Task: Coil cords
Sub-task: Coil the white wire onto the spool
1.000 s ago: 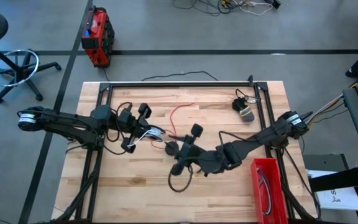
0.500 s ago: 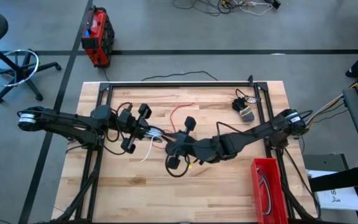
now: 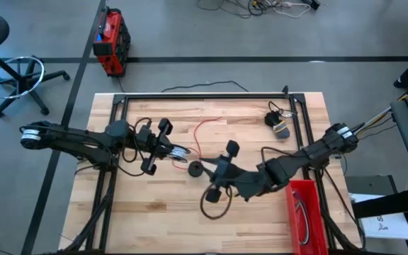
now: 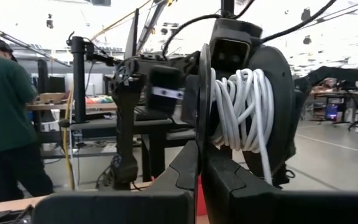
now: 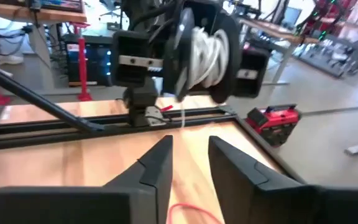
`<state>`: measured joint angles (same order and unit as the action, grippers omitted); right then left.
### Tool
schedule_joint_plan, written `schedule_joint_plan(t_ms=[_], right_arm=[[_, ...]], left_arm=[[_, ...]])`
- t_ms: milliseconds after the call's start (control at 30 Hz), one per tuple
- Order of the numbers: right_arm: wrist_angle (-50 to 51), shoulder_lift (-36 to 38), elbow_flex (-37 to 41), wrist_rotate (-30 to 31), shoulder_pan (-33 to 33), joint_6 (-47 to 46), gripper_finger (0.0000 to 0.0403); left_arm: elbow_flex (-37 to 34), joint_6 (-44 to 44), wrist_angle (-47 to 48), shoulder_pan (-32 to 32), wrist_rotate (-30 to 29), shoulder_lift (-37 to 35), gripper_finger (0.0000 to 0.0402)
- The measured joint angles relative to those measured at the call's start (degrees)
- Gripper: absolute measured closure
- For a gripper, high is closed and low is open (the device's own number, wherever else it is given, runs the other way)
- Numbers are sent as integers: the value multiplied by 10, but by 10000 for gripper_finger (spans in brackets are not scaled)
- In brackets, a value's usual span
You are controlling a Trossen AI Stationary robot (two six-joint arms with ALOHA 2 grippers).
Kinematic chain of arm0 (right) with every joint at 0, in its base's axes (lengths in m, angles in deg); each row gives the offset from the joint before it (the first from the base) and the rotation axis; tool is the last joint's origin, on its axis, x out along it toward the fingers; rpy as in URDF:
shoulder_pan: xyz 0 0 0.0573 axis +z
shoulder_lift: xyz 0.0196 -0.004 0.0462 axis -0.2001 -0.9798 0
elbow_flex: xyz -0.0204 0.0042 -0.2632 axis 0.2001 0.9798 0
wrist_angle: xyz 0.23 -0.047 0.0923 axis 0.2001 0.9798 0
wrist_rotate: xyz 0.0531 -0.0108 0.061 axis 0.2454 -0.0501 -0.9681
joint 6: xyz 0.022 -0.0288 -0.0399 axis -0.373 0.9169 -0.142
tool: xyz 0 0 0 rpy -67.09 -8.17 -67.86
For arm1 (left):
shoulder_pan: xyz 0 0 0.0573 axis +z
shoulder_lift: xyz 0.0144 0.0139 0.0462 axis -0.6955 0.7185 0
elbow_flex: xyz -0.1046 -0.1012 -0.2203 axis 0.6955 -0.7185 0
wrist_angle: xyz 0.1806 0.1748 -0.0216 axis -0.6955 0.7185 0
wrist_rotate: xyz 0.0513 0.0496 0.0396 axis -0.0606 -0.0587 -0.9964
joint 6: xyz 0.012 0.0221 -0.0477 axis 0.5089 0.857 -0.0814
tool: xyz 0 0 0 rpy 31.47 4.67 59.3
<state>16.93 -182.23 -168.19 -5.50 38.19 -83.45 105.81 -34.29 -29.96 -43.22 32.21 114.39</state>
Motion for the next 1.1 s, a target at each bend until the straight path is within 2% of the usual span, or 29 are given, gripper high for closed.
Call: schedule_joint_plan(t_ms=[233, 333, 433, 633, 767, 967, 1100], right_arm=[[-5, -29, 24, -4, -3, -70, 276], [-98, -66, 61, -9, -22, -81, 267], [-225, -110, 92, -56, -45, -72, 263], [-339, -167, 104, -141, -74, -57, 261], [-342, -171, 105, -185, -81, -71, 261], [-333, -176, 110, -144, -90, -89, 261], [-321, -185, 114, -144, -93, -115, 261]], left_arm=[[6, 16, 2, 0, -31, -3, 401], [6, 15, -1, 0, -55, -5, 401], [6, 0, -9, 0, -57, -5, 401], [6, -24, -10, 0, -55, -6, 401], [6, -23, -7, 0, -51, -6, 401], [6, -13, -7, 0, -49, -6, 401], [6, -11, -7, 0, -49, -6, 401]])
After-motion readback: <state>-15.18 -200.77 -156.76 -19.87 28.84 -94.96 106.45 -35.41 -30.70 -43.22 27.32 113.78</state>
